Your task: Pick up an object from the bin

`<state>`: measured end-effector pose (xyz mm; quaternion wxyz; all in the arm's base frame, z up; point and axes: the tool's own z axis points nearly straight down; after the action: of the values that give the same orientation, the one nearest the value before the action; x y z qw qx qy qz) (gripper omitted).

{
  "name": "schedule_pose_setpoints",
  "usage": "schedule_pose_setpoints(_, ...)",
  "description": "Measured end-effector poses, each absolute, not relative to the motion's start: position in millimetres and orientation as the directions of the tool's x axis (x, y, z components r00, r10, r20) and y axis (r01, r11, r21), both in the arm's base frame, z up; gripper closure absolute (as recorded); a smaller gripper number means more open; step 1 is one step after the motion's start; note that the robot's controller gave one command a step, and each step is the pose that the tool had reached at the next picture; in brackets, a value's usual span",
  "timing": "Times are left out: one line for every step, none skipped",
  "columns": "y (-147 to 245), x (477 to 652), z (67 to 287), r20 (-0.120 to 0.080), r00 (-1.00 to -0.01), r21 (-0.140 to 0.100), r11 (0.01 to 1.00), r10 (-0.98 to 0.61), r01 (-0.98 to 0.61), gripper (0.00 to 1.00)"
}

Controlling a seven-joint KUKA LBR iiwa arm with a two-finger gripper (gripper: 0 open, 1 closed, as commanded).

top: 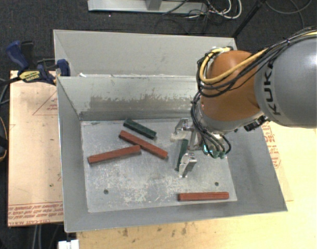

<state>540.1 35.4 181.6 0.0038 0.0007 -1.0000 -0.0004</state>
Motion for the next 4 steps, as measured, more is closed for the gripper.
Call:
schedule_pose_setpoints(35, 541.9, 185, 0.0, -1.0, 0.001, 1.0, 0.0, 0.0, 0.0)
schedule_pose_setpoints(45, 570.2, 134, -0.008, -0.999, 0.002, 0.999, 0.032, 0.032, 0.0)
schedule_pose_setpoints(38, 592.0, 81, -0.019, -0.985, 0.008, 0.986, 0.17, 0.169, 1.0)
schedule_pose_setpoints(38, 592.0, 81, -0.019, -0.985, 0.009, 0.985, 0.17, 0.17, 1.0)
